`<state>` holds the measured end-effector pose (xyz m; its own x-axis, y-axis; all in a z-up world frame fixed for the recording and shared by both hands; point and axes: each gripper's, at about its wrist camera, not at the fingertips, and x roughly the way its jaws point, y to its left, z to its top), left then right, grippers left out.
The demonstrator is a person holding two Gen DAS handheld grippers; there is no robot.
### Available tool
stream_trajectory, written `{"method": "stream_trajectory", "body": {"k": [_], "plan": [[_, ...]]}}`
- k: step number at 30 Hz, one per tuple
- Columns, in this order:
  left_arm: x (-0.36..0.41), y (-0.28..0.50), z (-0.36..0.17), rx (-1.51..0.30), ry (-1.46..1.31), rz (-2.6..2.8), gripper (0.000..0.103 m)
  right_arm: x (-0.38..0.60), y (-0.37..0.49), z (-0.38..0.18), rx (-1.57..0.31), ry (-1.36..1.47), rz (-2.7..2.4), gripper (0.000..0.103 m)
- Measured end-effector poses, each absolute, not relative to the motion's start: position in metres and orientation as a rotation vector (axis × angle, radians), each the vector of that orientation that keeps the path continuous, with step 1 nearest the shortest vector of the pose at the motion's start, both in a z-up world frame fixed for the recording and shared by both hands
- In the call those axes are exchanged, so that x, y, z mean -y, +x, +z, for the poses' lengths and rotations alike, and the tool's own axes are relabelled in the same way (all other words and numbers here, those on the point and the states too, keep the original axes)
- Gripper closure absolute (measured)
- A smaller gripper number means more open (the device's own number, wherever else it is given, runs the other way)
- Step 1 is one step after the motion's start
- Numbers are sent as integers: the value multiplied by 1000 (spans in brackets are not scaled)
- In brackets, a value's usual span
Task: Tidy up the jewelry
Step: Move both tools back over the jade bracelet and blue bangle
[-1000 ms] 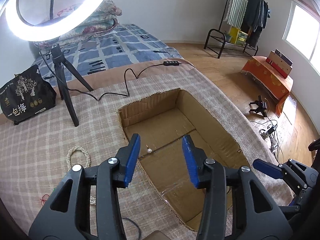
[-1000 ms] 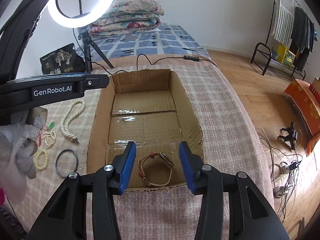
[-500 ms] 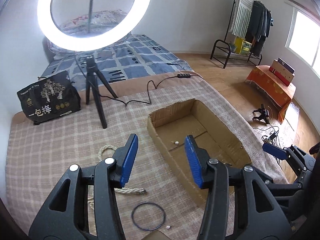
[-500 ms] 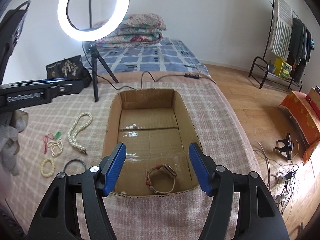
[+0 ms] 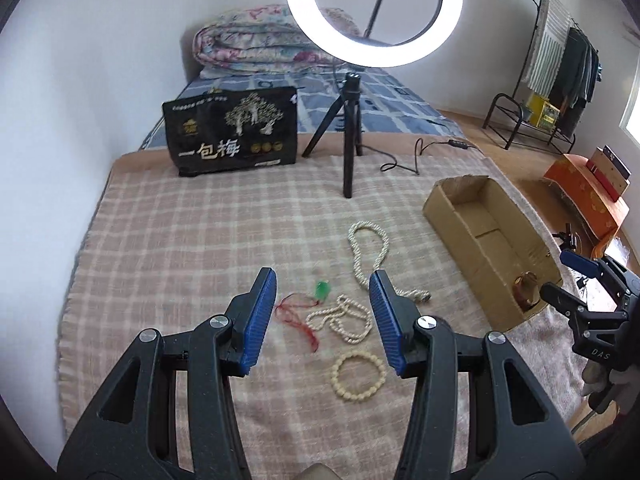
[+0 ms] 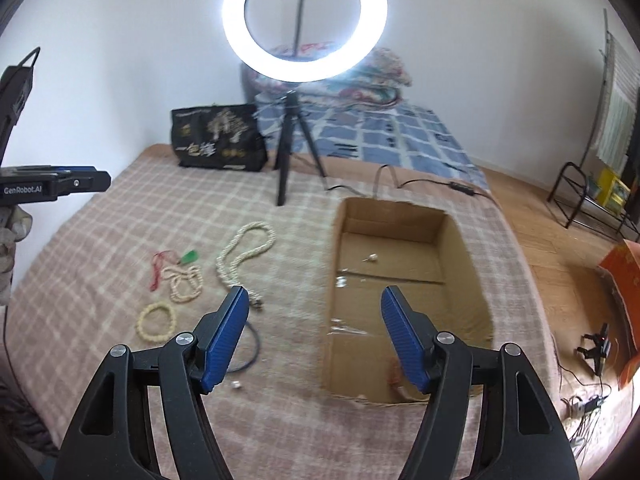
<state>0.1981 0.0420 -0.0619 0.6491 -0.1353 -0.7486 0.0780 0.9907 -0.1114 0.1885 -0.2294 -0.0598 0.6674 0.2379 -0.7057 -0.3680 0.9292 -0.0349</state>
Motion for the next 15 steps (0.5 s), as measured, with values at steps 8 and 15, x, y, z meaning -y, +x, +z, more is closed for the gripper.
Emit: {"method": "stream_trajectory", "body": {"k": [8, 15], "plan": [[-69, 193, -107, -969, -147, -120, 55, 187, 182, -99, -892, -250, 485, 35], [-48, 194, -141, -1061, -142, -180, 65, 162, 183, -130, -982, -311, 590, 38]]}}
